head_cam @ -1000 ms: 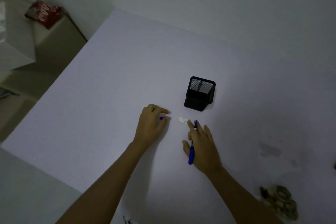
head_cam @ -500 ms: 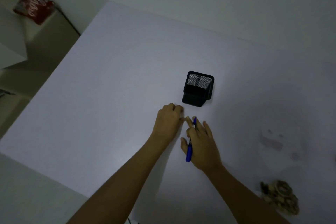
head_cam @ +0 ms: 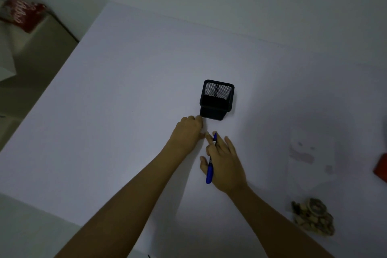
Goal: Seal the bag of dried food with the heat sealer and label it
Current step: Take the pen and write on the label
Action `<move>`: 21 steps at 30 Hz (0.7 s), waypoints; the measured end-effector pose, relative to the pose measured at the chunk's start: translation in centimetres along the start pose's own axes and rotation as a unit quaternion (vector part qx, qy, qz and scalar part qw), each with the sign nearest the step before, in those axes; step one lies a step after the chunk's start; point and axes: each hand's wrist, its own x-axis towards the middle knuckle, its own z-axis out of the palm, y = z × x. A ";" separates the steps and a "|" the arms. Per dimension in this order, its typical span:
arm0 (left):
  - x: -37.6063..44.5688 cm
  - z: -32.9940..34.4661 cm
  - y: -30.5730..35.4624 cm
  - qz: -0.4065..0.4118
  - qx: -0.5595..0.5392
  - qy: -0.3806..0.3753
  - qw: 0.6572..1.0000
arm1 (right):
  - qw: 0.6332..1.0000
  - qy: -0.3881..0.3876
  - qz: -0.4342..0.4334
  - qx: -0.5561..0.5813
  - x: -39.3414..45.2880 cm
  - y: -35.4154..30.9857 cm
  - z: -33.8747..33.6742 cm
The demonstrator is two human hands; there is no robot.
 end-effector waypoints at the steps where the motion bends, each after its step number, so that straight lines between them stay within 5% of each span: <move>1: 0.2 -0.1 -0.1 -0.010 -0.001 -0.016 1.000 | 1.000 0.001 -0.001 0.001 0.0 0.0 -0.1; 10: 0.3 -0.3 0.6 0.008 0.032 -0.013 0.999 | 1.000 -0.012 0.010 -0.002 0.0 -0.2 -0.3; 15: 0.3 -0.7 1.1 -0.017 -0.031 -0.061 0.997 | 1.000 -0.001 0.009 -0.003 -0.1 -0.2 -0.2; 21: 0.3 -1.6 0.6 -0.044 -0.090 -0.029 0.995 | 1.000 -0.011 0.001 0.002 0.0 -0.5 -0.6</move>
